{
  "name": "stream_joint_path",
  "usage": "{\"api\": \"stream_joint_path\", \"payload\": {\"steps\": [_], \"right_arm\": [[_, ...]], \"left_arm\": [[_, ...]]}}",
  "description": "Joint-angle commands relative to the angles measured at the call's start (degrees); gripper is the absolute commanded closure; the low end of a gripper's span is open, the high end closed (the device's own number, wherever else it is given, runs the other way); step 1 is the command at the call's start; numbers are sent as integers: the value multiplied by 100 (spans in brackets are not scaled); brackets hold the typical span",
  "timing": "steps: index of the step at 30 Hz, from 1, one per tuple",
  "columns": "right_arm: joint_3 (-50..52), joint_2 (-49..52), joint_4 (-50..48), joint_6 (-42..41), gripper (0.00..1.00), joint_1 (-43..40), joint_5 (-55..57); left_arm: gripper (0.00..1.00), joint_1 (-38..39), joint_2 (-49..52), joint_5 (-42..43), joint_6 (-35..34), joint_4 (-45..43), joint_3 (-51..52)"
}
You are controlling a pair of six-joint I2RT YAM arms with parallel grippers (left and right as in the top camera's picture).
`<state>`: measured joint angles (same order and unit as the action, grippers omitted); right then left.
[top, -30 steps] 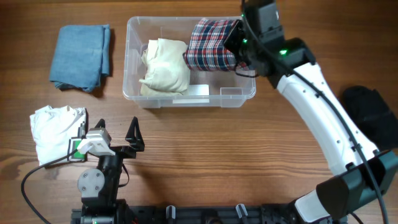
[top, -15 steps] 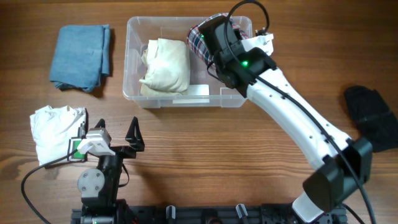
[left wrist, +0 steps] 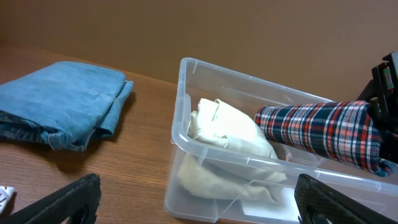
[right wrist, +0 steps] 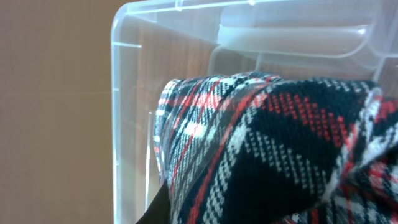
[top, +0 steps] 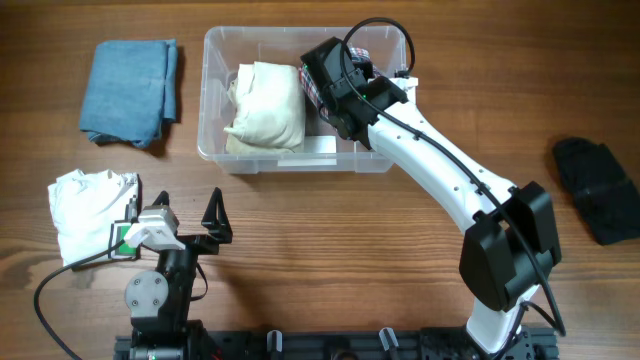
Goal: Pack container
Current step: 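Lower the plaid shirt into the bin beside the cream cloth, release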
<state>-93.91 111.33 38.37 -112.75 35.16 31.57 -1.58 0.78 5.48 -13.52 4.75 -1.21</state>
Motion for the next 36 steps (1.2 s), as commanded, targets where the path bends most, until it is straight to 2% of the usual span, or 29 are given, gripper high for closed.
{"api": "stream_joint_path", "payload": {"steps": [1, 2, 4, 8, 14, 20, 24, 28, 29, 30, 32, 33, 34, 36], "right_arm": [[-160, 11, -107, -116, 46, 28, -92], [-162, 11, -107, -116, 27, 28, -245], [-162, 11, -105, -114, 21, 31, -599], [-162, 11, -103, 92, 19, 31, -1362], [-162, -127, -17, 179, 16, 31, -1873], [-162, -549, 317, 197, 11, 28, -1794], [-162, -776, 621, 654, 7, 28, -1790], [-162, -901, 654, 2142, 4, 28, -1749], [-162, -922, 605, 2758, 4, 28, -1751], [-162, -929, 422, 3912, 4, 28, -1751], [-162, -929, 225, 4874, 4, 22, -1753], [-162, -929, 146, 5869, 1, 24, -1753], [-162, -929, 149, 6502, 0, 24, -1792], [-162, -920, 98, 7202, 0, 24, -1862]], "left_arm": [[0, -35, -39, 4, 111, -2, 46], [0, -35, -39, 7, 114, -2, 46], [0, -35, -39, 7, 111, -2, 46], [0, -35, -39, 4, 114, -2, 46], [0, -35, -39, 4, 114, -2, 46], [0, -35, -39, 4, 111, -2, 46], [0, -35, -39, 7, 111, -2, 46], [0, -35, -39, 7, 114, -2, 48], [0, -35, -39, 7, 114, -2, 46], [0, -35, -39, 7, 111, -2, 46], [0, -35, -39, 4, 111, -2, 46], [0, -35, -39, 4, 114, -2, 46], [0, -35, -39, 7, 114, -2, 46], [0, -35, -39, 7, 111, -2, 46]]}}
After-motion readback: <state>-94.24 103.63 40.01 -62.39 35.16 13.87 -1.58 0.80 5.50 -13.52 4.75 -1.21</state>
